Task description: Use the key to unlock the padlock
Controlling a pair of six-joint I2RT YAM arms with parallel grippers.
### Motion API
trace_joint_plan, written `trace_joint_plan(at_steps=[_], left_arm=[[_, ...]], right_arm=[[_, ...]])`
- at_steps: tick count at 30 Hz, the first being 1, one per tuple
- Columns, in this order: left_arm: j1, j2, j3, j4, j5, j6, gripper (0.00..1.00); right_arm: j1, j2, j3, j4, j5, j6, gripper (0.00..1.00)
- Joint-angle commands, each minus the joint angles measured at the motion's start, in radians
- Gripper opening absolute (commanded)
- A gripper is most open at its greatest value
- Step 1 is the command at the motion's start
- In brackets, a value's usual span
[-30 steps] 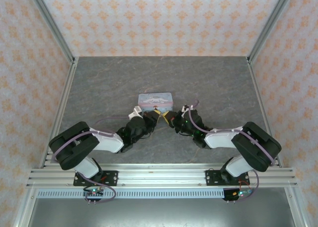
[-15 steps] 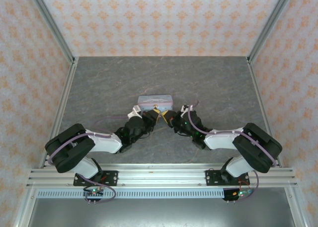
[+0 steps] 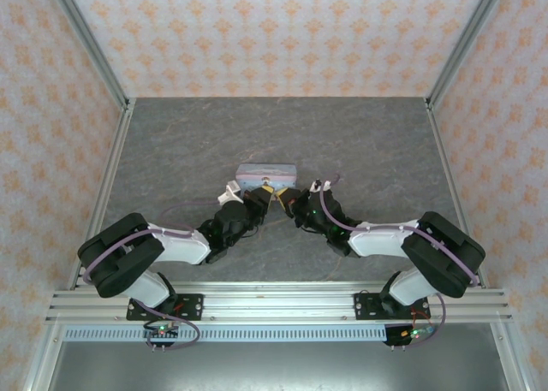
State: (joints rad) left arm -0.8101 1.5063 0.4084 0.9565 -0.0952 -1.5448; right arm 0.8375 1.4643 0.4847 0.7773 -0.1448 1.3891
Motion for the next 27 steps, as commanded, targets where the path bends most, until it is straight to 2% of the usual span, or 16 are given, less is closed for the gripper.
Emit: trace_joint_plan(at_steps=[1,10,16,20,27], left_arm=[[-0.059,0.027,0.023,0.054,0.098,0.0,0.0],[-0.062,0.035,0.028,0.053,0.098,-0.003,0.0],[-0.064,0.04,0.03,0.052,0.097,-0.004,0.0],[-0.065,0.038,0.029,0.051,0.095,-0.007,0.0],[-0.071,-0.004,0.009,0.022,0.099,-0.004,0.0]], right_arm=[[0.043,-0.011,0.066,0.106,-0.035,0.034,0.0],[0.043,-0.047,0.091,-0.071,-0.035,-0.168,0.0],[0.043,-0.042,0.101,-0.105,-0.057,-0.276,0.0],[0.043,-0.034,0.081,-0.067,-0.042,-0.239,0.0],[0.043,-0.002,0.012,0.08,-0.007,-0.034,0.0]])
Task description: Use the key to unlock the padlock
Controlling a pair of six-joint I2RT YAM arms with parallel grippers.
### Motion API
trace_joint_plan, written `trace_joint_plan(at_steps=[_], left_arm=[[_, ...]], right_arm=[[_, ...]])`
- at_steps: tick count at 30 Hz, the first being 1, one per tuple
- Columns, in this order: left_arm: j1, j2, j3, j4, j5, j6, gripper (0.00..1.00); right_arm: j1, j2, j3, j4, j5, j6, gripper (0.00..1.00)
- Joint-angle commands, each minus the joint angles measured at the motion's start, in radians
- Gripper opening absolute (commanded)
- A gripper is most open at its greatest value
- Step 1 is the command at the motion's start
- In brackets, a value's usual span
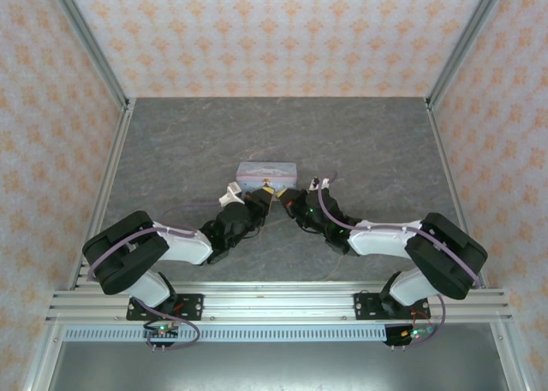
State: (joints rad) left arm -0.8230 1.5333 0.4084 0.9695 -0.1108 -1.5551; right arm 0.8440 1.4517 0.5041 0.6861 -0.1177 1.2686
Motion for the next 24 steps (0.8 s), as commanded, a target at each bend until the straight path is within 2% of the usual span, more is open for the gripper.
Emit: trace_joint_plan(at_steps=[1,13,24], left_arm=[[-0.058,-0.045,0.001,0.006,0.113,0.009,0.0],[-0.058,-0.218,-0.019,-0.177,0.12,0.087,0.0],[-0.057,-0.213,-0.031,-0.181,0.108,0.089,0.0]], right_arm=[[0.036,0.01,-0.016,0.182,-0.029,0.112,0.0],[0.036,-0.028,-0.044,0.177,-0.006,0.286,0.0],[0.036,-0.01,-0.036,0.176,-0.013,0.297,0.0]])
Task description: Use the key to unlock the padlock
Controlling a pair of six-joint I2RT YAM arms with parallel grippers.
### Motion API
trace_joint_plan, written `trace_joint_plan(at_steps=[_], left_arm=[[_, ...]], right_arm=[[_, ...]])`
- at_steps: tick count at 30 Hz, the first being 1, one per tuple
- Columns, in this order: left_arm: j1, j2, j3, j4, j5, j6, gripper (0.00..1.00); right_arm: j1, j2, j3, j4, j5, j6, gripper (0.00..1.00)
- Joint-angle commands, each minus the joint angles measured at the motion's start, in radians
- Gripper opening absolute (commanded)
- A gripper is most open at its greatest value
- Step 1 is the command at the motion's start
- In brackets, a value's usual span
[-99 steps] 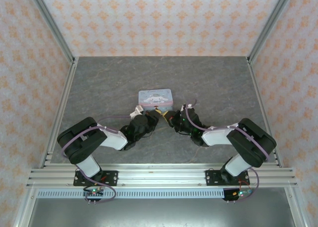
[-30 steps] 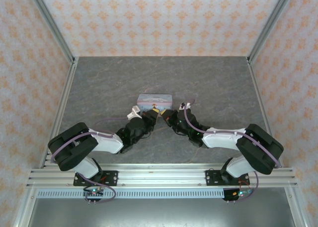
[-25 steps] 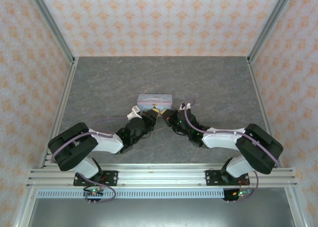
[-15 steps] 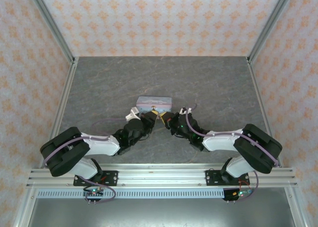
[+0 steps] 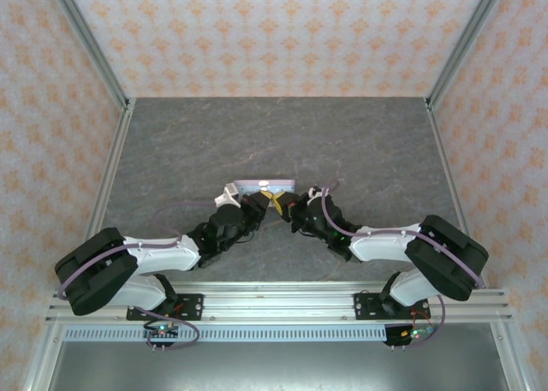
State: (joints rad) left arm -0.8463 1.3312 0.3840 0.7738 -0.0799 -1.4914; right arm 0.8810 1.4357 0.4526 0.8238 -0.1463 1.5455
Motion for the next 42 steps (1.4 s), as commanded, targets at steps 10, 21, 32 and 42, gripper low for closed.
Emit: trace_joint_plan(at_steps=[10,21,32,42], left_arm=[[-0.034,-0.03,-0.085,-0.059,-0.044,0.071,0.0],[-0.028,0.006,-0.083,-0.054,-0.046,0.14,0.0],[-0.017,0.078,-0.034,-0.054,0.014,0.143,0.0],[0.008,0.148,0.039,-0.062,0.122,0.128,0.0]], right_arm=[[-0.034,-0.101,-0.068,-0.11,0.03,-0.077,0.39],[-0.102,-0.308,-0.041,-0.502,-0.07,-0.346,0.63],[-0.075,-0.257,0.132,-0.755,-0.204,-0.888,0.68],[-0.001,-0.225,0.136,-0.81,-0.007,-1.151,0.53]])
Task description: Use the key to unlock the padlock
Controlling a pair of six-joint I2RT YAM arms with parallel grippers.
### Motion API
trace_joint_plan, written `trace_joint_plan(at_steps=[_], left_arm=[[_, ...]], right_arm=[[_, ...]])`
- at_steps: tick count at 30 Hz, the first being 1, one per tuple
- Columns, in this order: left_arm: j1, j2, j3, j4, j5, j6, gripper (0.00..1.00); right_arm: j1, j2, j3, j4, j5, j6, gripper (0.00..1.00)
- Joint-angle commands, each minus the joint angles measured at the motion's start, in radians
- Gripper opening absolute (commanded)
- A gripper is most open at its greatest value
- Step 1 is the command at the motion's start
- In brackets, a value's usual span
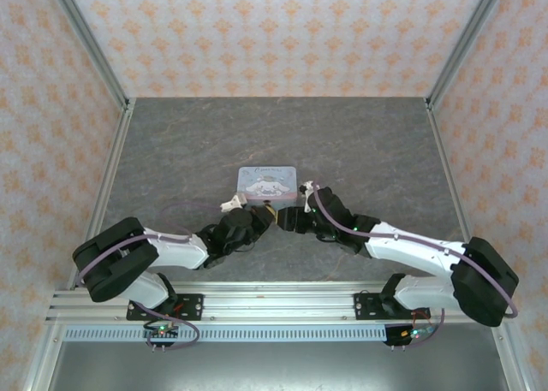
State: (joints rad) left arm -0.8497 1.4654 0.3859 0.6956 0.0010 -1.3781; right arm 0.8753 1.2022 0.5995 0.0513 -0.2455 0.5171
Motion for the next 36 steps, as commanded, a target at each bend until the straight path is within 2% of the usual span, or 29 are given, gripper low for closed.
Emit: trace_joint_plan(at_steps=[1,3,11,27,36], left_arm=[[0.015,0.021,0.045,0.016,0.058,0.012,0.0],[0.02,0.037,0.06,0.024,0.087,0.002,0.0],[0.026,0.076,0.106,0.03,0.155,-0.027,0.0],[0.031,0.107,0.149,0.016,0.187,-0.037,0.0],[0.031,0.125,0.154,0.017,0.192,-0.036,0.0]], right_arm=[[0.007,0.011,-0.017,-0.033,0.107,-0.134,0.52],[0.011,0.018,-0.028,-0.023,0.133,-0.164,0.47],[0.022,0.072,-0.026,-0.011,0.161,-0.269,0.44],[0.028,0.172,-0.006,0.005,0.228,-0.318,0.38],[0.028,0.175,0.017,0.002,0.283,-0.329,0.35]])
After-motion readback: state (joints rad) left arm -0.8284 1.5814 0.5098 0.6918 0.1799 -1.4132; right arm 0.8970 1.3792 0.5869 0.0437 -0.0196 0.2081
